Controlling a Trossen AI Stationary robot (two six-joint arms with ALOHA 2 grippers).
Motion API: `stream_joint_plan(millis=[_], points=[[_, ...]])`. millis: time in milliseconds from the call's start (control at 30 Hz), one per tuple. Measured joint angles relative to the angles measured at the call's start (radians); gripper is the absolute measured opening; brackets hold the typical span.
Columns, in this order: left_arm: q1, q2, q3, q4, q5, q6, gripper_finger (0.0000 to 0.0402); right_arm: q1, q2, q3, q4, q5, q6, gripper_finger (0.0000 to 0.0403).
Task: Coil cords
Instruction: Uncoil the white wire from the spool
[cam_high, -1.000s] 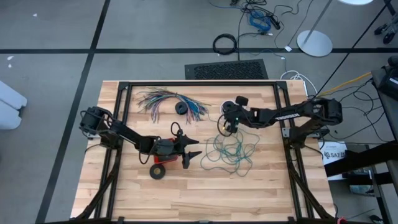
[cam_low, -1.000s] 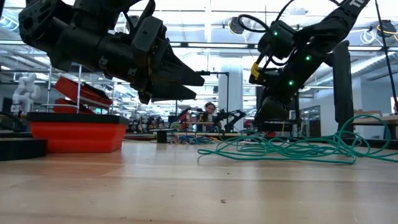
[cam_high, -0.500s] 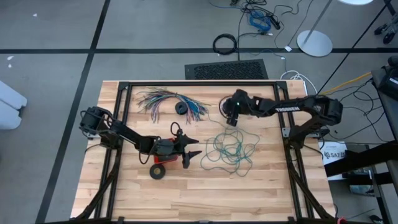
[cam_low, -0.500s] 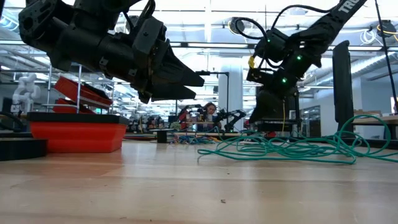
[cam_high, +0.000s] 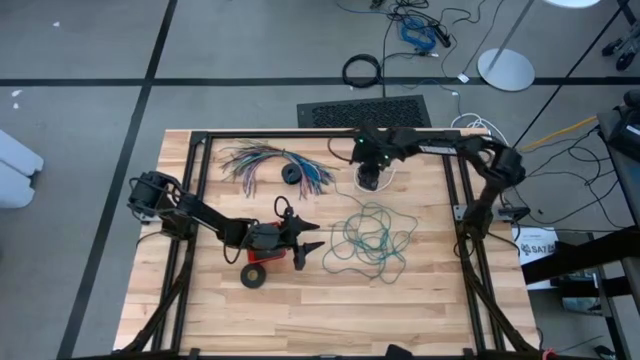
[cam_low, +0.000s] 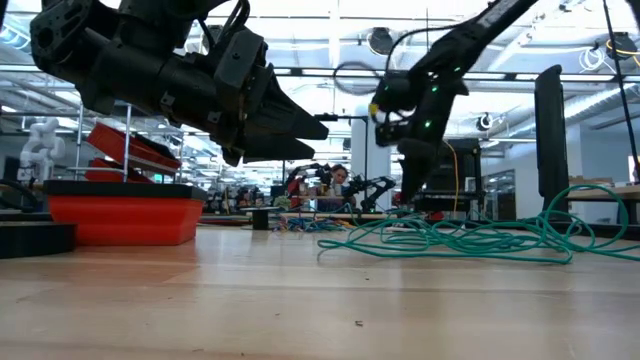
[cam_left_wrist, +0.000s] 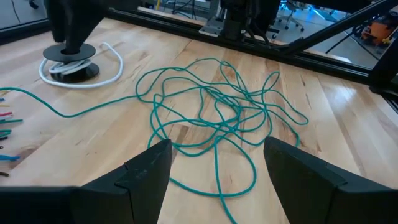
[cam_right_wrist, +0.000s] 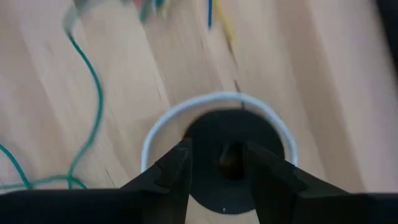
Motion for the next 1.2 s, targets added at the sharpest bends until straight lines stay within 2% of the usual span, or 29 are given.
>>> stream_joint_plan(millis=[233,500,633,1033,1200], points=[[-0.002,0.000,0.000,-0.016,0.000,0.000,0.0263,0.001,0.088,0.061,-0.045,-0.002,0.007,0.0150],[-0.002,0.000,0.000,-0.022,0.001,-0.001,0.0263,0.002,0.090,0.061,-0.046,0.000,0.018,0.0147],[-0.002,0.000,0.000,-0.022,0.001,-0.001,0.0263,0.000,0.091,0.061,-0.044,-0.051,0.017,0.0146],[-0.002,0.000,0.000,-0.022,0.006,-0.003,0.0263,0.000,0.091,0.059,-0.049,-0.076,0.041,0.0185],[-0.002,0.000,0.000,-0.022,0.005,-0.003,0.0263,-0.001,0.062,0.053,-0.055,-0.077,0.062,0.0187]])
